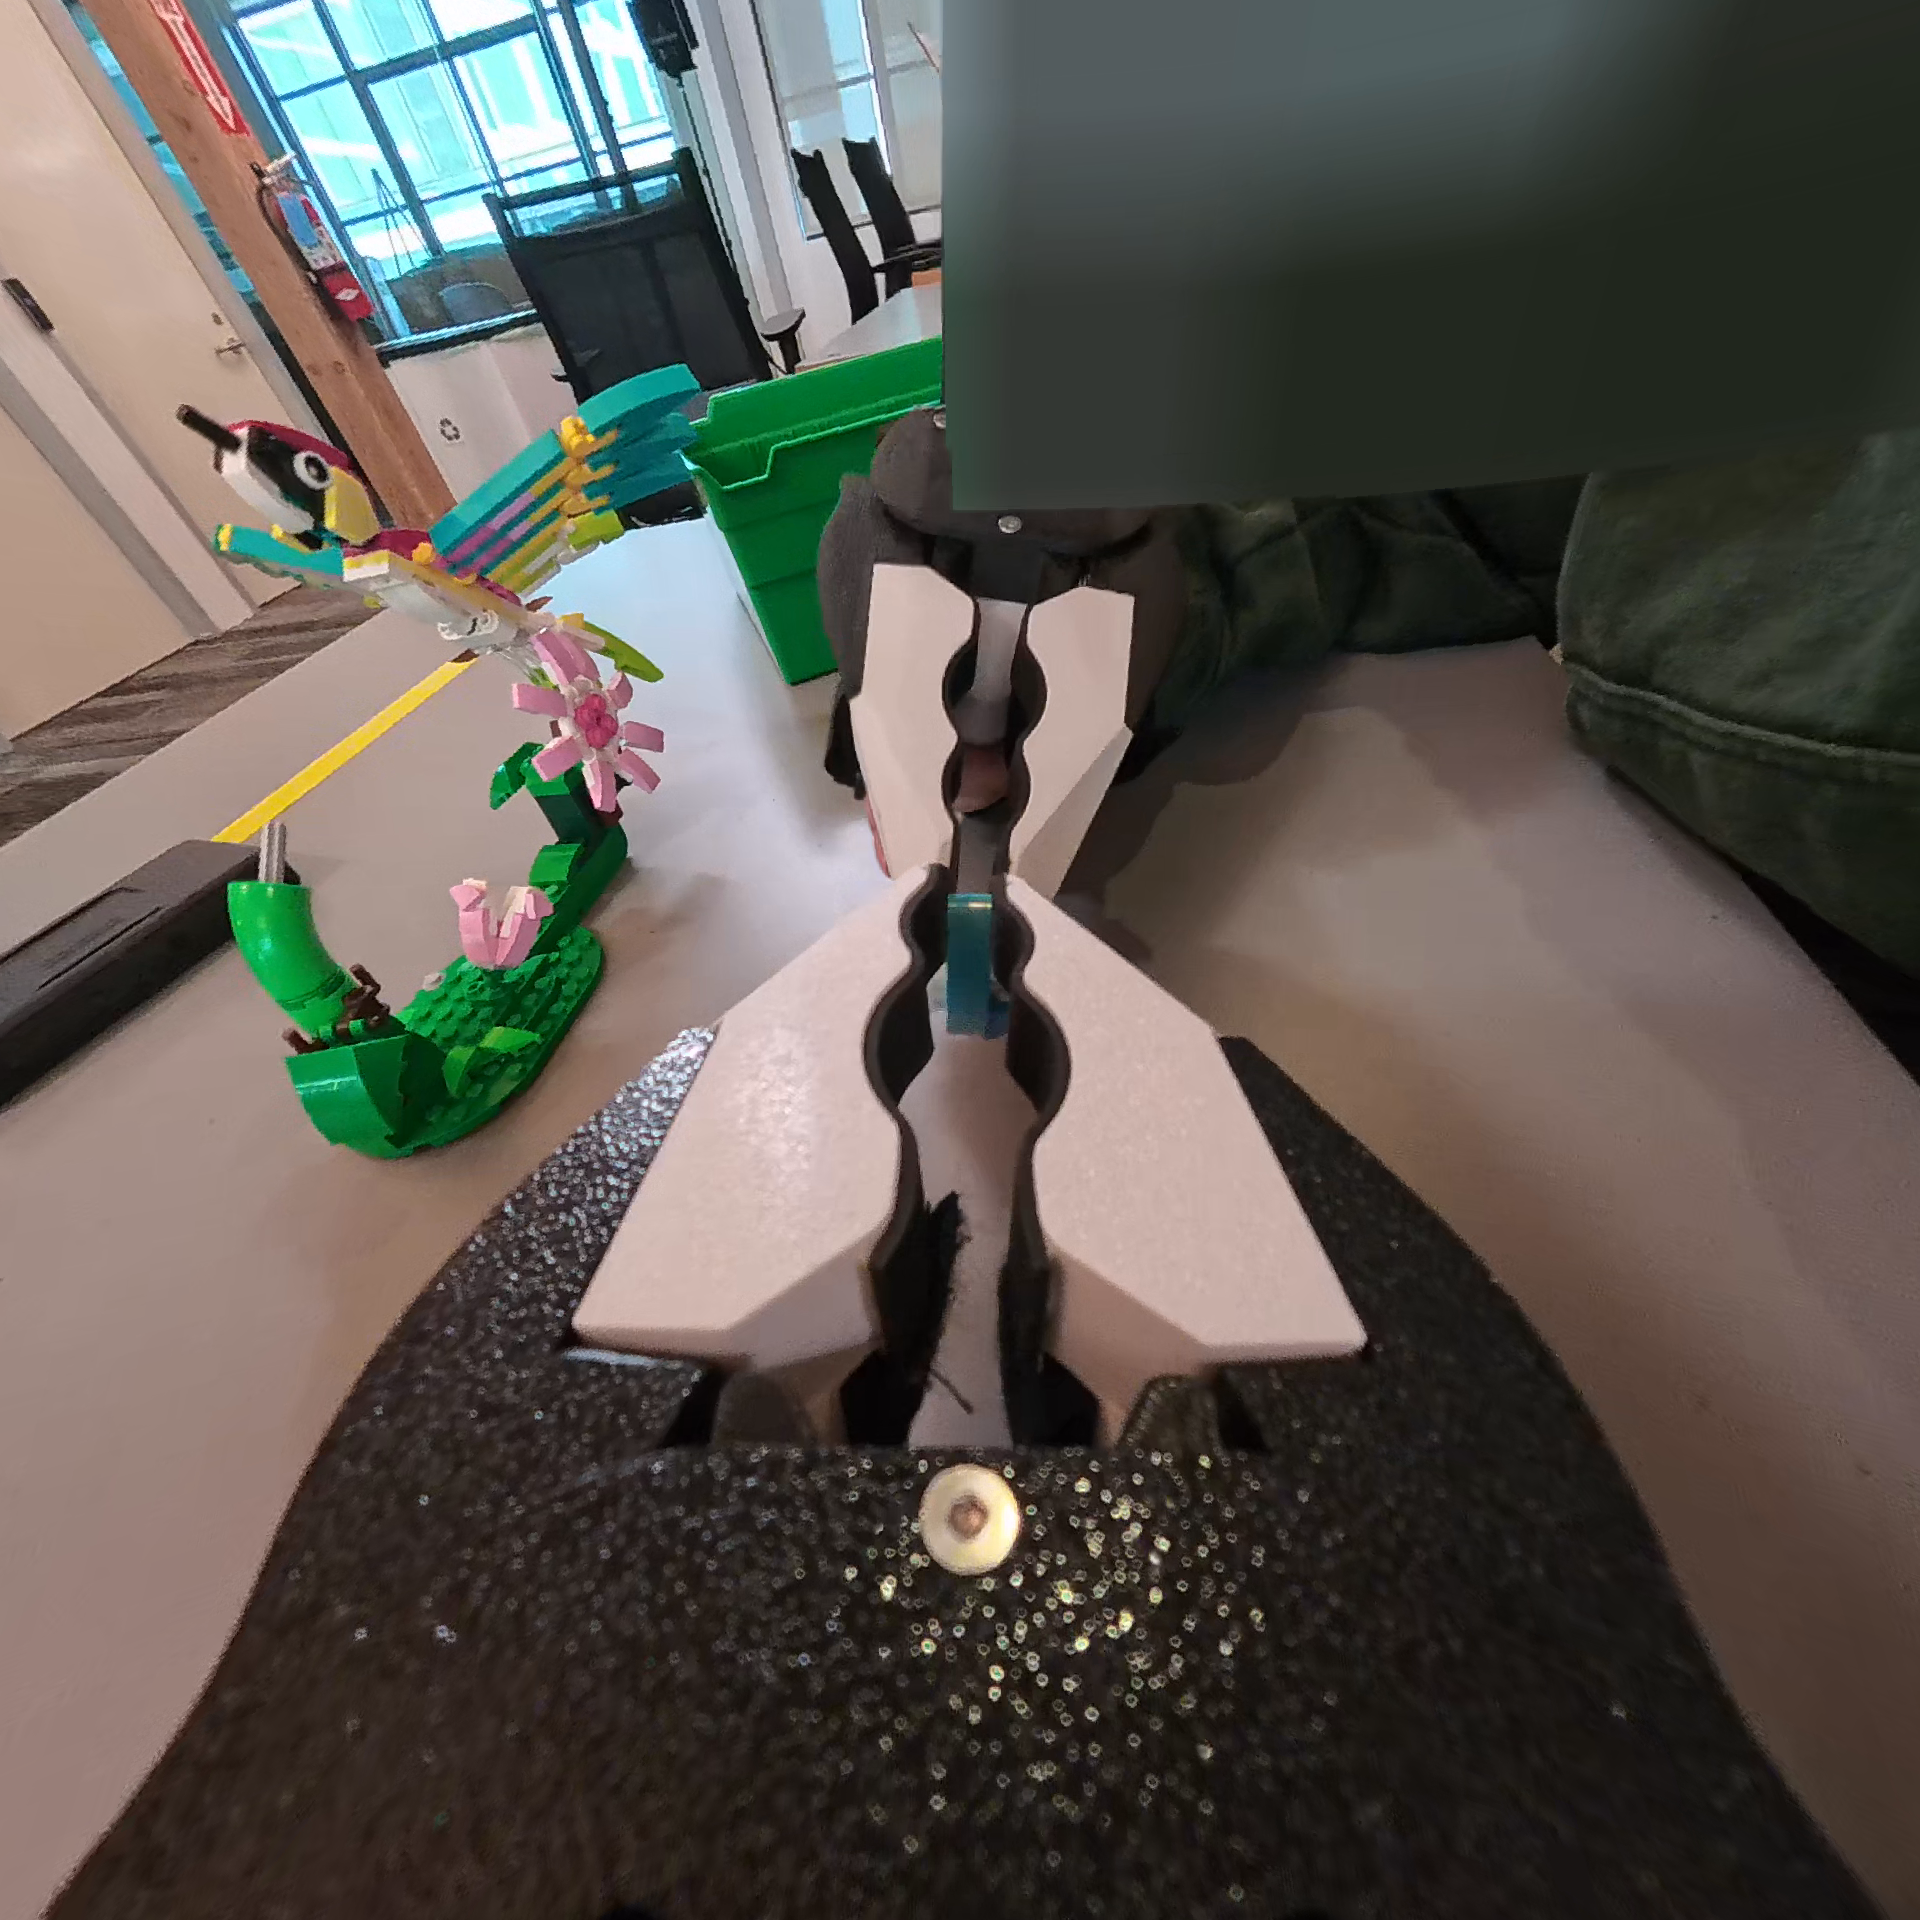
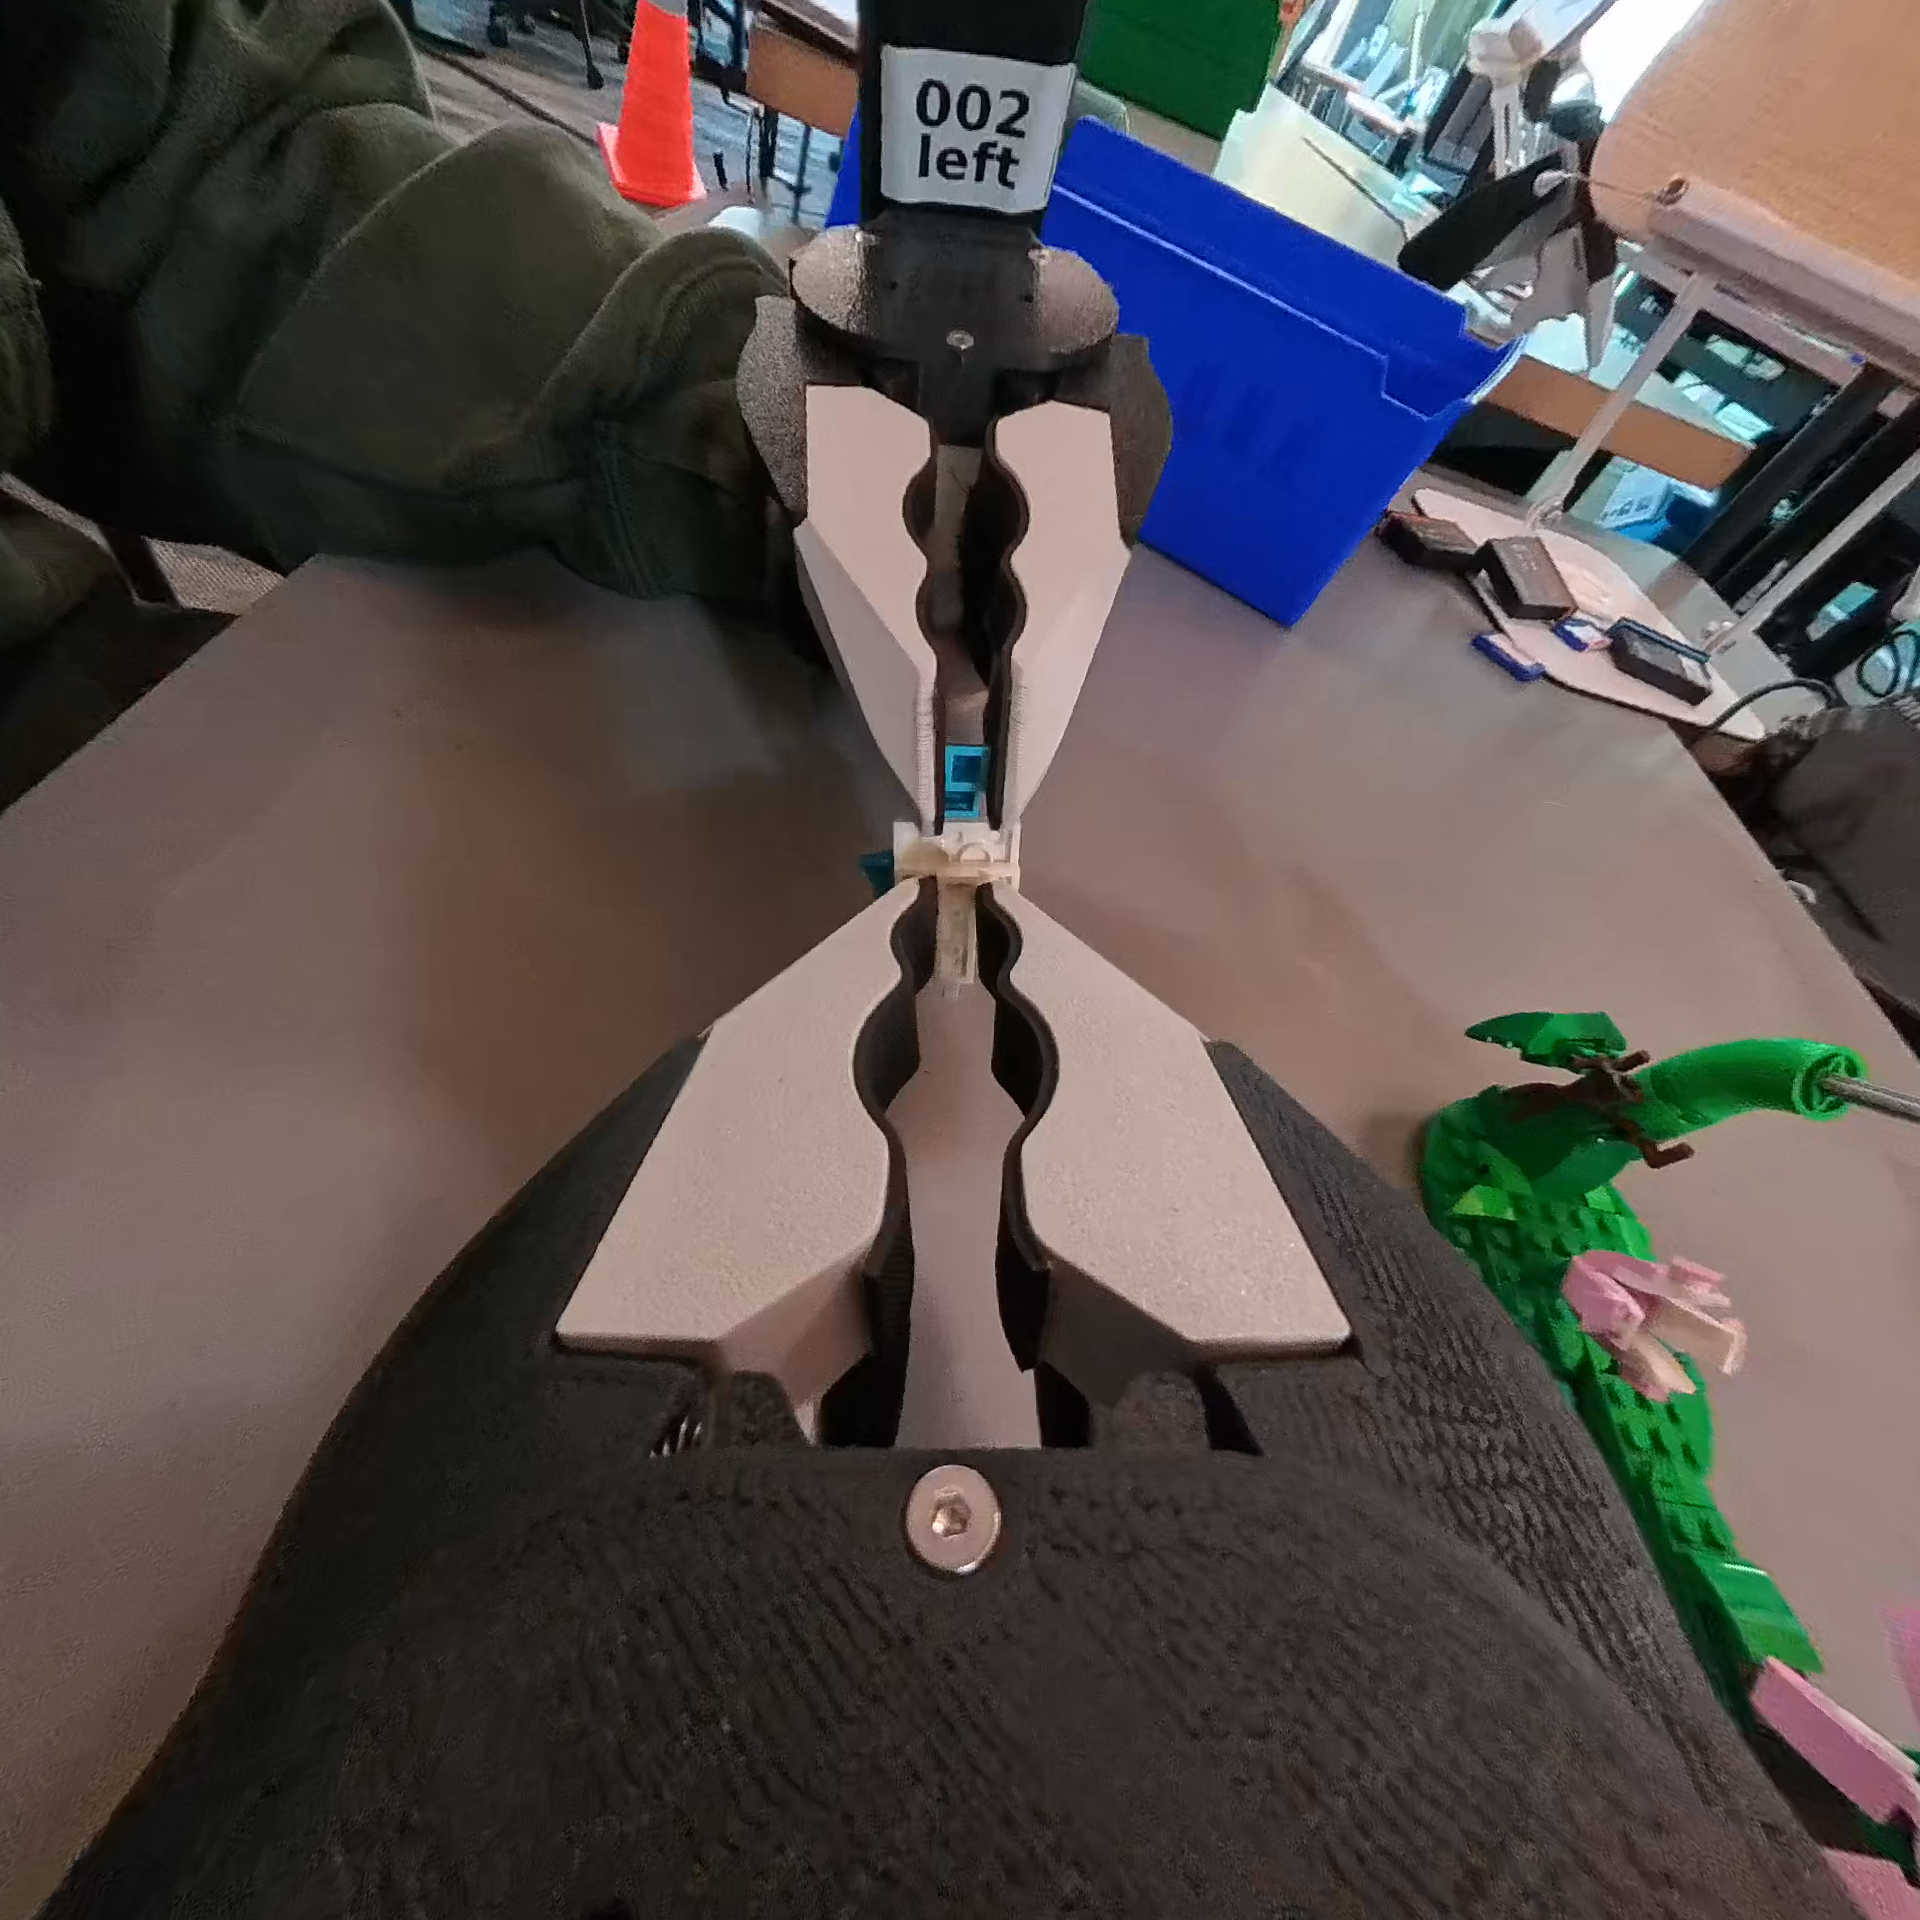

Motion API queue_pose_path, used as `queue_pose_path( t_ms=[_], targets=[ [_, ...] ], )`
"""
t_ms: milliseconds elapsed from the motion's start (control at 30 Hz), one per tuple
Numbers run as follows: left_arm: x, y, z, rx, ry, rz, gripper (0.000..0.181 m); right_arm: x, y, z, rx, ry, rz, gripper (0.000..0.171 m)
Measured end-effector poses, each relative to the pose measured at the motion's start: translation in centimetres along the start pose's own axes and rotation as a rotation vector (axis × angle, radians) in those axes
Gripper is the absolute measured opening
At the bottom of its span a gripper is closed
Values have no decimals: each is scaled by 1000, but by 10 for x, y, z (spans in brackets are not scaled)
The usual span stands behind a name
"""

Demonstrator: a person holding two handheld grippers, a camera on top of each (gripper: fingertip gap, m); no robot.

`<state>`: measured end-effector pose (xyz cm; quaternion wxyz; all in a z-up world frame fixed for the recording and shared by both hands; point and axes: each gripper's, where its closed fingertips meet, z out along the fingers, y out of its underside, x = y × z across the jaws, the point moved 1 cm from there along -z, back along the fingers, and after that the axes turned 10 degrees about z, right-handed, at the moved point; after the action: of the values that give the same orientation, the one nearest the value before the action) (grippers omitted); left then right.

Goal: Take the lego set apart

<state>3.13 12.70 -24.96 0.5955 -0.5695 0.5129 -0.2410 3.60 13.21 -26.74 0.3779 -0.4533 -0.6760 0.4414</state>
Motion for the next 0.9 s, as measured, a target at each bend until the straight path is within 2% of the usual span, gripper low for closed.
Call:
queue_pose_path(
  t_ms=[100,167,333,433,500,600,900],
  targets=[
    [-10,-5,-3,38,-72,-46,6,5,-7,-5,53,-20,89,5],
    [-20,-5,-5,46,-144,-83,16,12,-12,-11,104,-36,171,4],
    [-20,-9,-2,87,-97,-231,39,12,-21,-16,182,-66,218,4],
    [-14,-5,2,47,-50,-252,54,14,-25,-20,227,-75,239,4],
    [-11,-6,5,47,-36,-238,53,14,-27,-21,240,-79,239,4],
    [-7,-12,7,78,-38,-199,33,9,-27,-19,230,-90,212,4],
    [5,1,8,-54,10,-93,30,0,-15,-15,130,-110,115,4]
  ],
)
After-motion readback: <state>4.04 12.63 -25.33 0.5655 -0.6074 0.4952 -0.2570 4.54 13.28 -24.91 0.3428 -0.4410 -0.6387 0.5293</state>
